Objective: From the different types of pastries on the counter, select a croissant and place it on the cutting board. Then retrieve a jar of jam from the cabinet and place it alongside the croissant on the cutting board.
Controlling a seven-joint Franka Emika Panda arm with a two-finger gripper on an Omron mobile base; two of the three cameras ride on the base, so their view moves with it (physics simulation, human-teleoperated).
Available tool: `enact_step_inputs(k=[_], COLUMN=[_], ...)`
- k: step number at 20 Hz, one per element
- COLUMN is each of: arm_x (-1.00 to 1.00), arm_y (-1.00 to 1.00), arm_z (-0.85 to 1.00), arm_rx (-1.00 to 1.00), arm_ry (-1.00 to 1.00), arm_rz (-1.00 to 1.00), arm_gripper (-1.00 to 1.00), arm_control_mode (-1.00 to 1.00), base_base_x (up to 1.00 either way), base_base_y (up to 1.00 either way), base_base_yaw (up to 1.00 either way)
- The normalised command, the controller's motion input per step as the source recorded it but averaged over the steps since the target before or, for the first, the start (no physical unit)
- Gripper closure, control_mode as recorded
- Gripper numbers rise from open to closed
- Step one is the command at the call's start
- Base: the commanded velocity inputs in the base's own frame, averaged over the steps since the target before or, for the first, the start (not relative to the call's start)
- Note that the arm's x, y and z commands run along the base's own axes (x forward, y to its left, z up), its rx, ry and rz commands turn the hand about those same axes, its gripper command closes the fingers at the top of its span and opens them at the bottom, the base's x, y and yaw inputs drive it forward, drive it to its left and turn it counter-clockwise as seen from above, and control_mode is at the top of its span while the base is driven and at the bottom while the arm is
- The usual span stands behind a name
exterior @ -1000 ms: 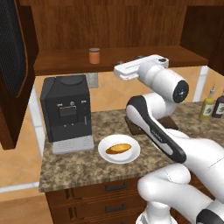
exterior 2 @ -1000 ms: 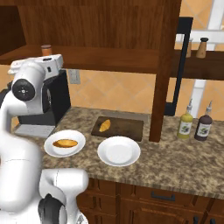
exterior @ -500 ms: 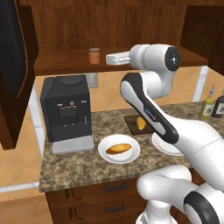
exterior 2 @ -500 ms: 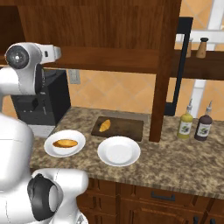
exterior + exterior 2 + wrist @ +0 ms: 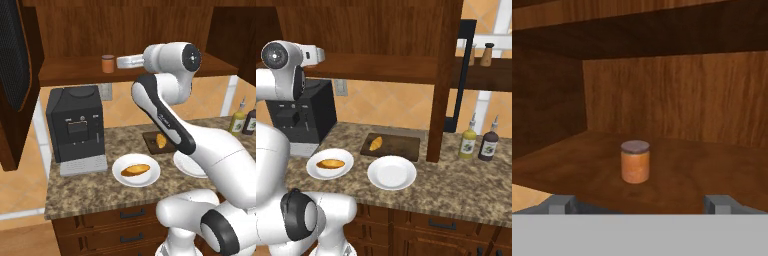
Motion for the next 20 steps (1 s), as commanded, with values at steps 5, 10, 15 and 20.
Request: enact_step_inputs(k=[5, 10, 15, 20], arm_x=[0.04, 0.0, 0.01, 0.23], arm_y=[0.16, 0.08, 0.04, 0.0], arm_z=[-0.08, -0.17, -0.14, -0.08], arm_rx=[0.0, 0.0, 0.0, 0.0], arm_ry=[0.0, 0.0, 0.0, 0.0], arm_rz=[0.0, 0.0, 0.0, 0.0], arm_gripper=[-1.0, -1.0, -1.0, -1.0], arm_control_mode=[-1.0, -1.0, -1.0, -1.0], base_base_x=[0.0, 0.0, 0.0, 0.0], base_base_y=[0.0, 0.0, 0.0, 0.0], base_base_yaw=[0.0, 0.0, 0.0, 0.0])
